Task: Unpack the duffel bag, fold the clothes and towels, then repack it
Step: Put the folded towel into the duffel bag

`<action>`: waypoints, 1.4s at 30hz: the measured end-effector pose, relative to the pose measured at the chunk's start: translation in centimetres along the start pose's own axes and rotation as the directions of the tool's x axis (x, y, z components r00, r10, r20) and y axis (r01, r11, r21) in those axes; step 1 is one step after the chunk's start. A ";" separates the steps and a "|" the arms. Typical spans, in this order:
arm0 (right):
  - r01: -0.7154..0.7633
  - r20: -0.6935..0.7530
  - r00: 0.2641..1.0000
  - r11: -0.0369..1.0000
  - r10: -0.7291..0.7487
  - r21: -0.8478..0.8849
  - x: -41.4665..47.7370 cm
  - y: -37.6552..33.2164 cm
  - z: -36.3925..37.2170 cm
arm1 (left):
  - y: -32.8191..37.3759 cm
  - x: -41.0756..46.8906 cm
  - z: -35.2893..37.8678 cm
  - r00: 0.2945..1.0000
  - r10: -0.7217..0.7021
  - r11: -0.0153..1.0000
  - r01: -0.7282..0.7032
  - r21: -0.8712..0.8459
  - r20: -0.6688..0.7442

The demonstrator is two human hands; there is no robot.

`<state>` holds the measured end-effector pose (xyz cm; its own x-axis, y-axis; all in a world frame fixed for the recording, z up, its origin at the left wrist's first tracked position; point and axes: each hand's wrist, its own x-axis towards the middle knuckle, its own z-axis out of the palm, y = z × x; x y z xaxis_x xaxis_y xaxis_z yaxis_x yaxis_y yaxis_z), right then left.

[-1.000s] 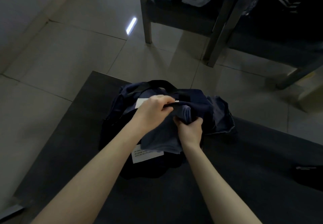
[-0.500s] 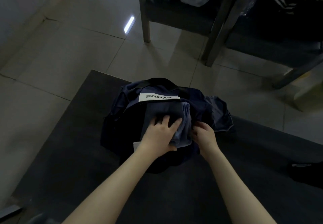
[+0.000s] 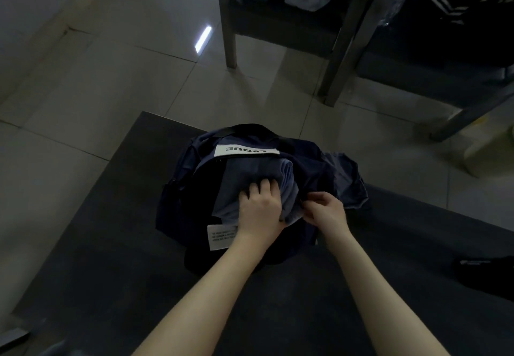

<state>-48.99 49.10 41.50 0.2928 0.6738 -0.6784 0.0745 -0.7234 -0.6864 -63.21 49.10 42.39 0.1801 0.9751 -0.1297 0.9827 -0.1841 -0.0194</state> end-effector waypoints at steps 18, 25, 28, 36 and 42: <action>0.249 0.066 0.968 0.921 -0.240 -0.300 -0.3 3.7 -0.9 | -2.9 1.7 0.1 0.995 -0.029 0.993 0.018 -0.116 -0.094; 0.270 0.199 0.946 0.962 -0.256 -0.044 -1.7 4.3 -3.2 | -1.5 2.2 0.6 0.991 -0.079 0.995 0.072 -0.068 -0.107; 0.257 0.176 0.951 0.966 -0.256 0.018 -1.7 4.2 -2.8 | -0.4 1.3 0.2 0.989 -0.022 0.996 0.009 -0.087 -0.147; 0.171 0.143 0.973 0.981 -0.183 0.091 -2.2 4.5 -1.8 | 0.2 -0.3 1.3 0.973 0.192 0.944 -0.147 -0.297 0.129; 0.094 0.109 0.988 0.989 -0.106 0.114 -2.9 3.7 -2.2 | -1.2 -1.0 -1.0 0.955 0.239 0.908 -0.284 -0.309 -0.175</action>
<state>-47.47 44.14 41.49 0.1780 0.7591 -0.6261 -0.0072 -0.6353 -0.7723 -64.49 48.47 43.49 0.4147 0.9089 0.0446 0.8542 -0.4057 0.3252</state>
